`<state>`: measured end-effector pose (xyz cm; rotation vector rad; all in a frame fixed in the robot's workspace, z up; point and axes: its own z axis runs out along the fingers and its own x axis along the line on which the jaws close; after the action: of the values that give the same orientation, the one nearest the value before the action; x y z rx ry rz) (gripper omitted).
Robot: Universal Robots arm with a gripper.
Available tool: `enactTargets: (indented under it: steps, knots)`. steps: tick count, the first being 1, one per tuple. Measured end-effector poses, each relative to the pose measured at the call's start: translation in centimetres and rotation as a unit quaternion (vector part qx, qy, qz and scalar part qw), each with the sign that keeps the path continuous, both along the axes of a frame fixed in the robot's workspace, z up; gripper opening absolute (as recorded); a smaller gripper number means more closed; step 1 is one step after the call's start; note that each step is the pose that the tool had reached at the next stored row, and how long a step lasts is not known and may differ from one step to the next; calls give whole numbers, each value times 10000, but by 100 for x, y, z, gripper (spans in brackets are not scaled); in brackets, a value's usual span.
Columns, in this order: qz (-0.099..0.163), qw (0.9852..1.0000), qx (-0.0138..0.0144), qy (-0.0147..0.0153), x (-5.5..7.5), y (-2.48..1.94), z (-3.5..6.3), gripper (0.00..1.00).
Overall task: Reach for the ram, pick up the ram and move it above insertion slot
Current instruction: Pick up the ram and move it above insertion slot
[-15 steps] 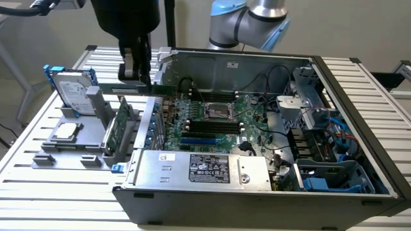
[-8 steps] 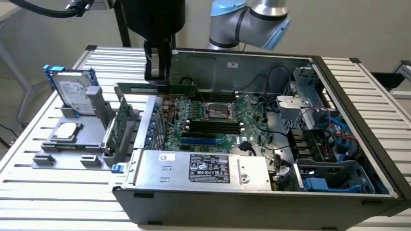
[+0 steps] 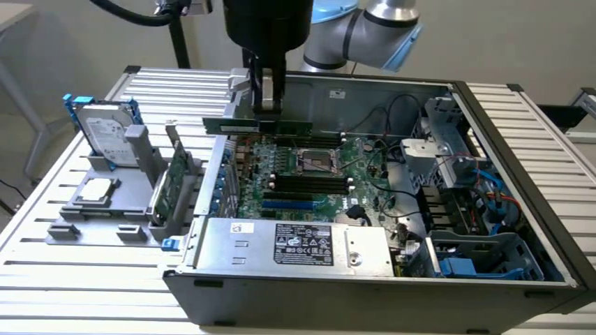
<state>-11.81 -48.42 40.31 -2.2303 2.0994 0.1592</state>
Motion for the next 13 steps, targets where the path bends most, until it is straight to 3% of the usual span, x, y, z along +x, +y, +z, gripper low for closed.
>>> enactTargets:
  steps: [4,13]
  knots:
    - [0,10000,0,0,159,72,-18,13]
    - [0,10000,0,0,404,328,-57,13]
